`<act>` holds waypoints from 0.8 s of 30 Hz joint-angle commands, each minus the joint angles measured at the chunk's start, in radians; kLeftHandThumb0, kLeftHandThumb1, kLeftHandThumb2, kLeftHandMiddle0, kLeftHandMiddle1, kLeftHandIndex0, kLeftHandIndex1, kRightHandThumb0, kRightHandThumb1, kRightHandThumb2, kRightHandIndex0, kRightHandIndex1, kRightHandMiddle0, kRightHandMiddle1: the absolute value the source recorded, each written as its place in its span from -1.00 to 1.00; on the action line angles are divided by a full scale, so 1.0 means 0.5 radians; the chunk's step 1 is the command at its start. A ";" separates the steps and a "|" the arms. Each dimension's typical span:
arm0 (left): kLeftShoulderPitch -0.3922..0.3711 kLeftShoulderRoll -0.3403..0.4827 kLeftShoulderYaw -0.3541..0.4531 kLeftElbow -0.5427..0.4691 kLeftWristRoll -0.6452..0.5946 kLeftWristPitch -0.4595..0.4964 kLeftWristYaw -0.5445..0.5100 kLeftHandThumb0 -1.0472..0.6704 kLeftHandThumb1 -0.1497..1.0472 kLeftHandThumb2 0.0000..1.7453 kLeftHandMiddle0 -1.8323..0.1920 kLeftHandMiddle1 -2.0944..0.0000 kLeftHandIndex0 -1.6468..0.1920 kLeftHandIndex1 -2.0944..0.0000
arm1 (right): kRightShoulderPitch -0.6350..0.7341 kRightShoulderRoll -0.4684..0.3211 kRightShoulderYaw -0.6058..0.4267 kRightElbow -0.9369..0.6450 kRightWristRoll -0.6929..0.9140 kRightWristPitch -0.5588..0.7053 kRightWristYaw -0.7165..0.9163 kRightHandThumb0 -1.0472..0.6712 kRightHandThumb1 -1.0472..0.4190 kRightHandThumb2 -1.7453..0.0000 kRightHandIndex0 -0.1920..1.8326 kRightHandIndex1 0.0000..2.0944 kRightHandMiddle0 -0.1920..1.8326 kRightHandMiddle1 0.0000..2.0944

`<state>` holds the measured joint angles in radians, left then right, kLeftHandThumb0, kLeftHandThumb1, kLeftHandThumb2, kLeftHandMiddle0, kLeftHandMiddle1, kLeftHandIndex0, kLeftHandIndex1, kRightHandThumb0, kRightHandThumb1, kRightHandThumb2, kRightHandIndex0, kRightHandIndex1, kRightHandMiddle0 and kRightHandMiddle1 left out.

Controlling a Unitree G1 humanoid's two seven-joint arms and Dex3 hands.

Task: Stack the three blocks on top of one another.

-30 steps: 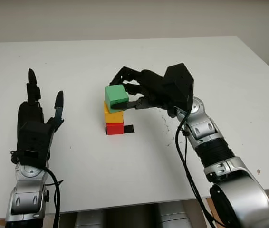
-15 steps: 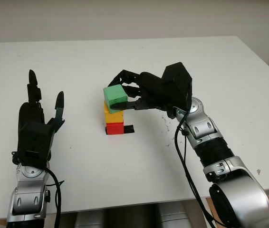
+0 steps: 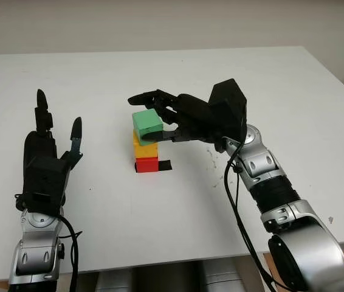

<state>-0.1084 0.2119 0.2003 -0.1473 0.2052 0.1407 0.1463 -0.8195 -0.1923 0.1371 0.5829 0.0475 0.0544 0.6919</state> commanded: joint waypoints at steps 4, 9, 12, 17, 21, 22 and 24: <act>0.001 0.015 0.000 0.001 0.003 -0.021 -0.002 -0.58 1.00 -0.35 0.96 0.95 0.89 0.94 | -0.044 -0.039 -0.085 -0.117 0.109 -0.130 0.116 -0.70 -0.77 0.94 -1.00 -1.00 -1.00 -1.00; 0.002 0.020 0.009 0.001 -0.008 -0.018 -0.011 -0.58 1.00 -0.35 0.98 0.95 0.89 0.95 | -0.024 -0.098 -0.153 -0.256 0.170 -0.207 0.144 -0.88 -0.85 0.91 -1.00 -1.00 -1.00 -1.00; 0.005 0.020 0.012 0.000 -0.017 -0.020 -0.015 -0.59 1.00 -0.35 0.98 0.95 0.90 0.95 | 0.019 -0.138 -0.215 -0.331 0.217 -0.209 0.126 -0.94 -0.97 0.65 -1.00 -1.00 -1.00 -1.00; 0.005 0.025 0.019 0.011 -0.023 -0.028 -0.014 -0.61 1.00 -0.36 0.97 0.95 0.89 0.95 | 0.097 -0.121 -0.375 -0.422 0.333 0.001 -0.104 -0.88 -1.00 0.25 -1.00 -1.00 -1.00 -1.00; -0.002 0.036 0.023 0.018 -0.023 -0.024 -0.014 -0.61 1.00 -0.35 0.97 0.95 0.89 0.95 | 0.129 -0.129 -0.412 -0.334 0.292 0.013 -0.273 -0.85 -1.00 0.13 -1.00 -1.00 -1.00 -1.00; -0.006 0.040 0.023 0.022 -0.025 -0.025 -0.015 -0.61 1.00 -0.34 0.97 0.95 0.90 0.95 | 0.133 -0.133 -0.418 -0.296 0.279 0.010 -0.308 -0.83 -1.00 0.12 -1.00 -1.00 -1.00 -1.00; -0.013 0.048 0.027 0.029 -0.032 -0.025 -0.022 -0.60 1.00 -0.34 0.97 0.95 0.90 0.95 | 0.138 -0.129 -0.435 -0.216 0.272 -0.002 -0.361 -0.82 -1.00 0.10 -1.00 -1.00 -1.00 -1.00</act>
<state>-0.1085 0.2247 0.2061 -0.1324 0.1909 0.1385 0.1384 -0.7559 -0.2529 -0.0688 0.4527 0.1883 0.0575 0.5227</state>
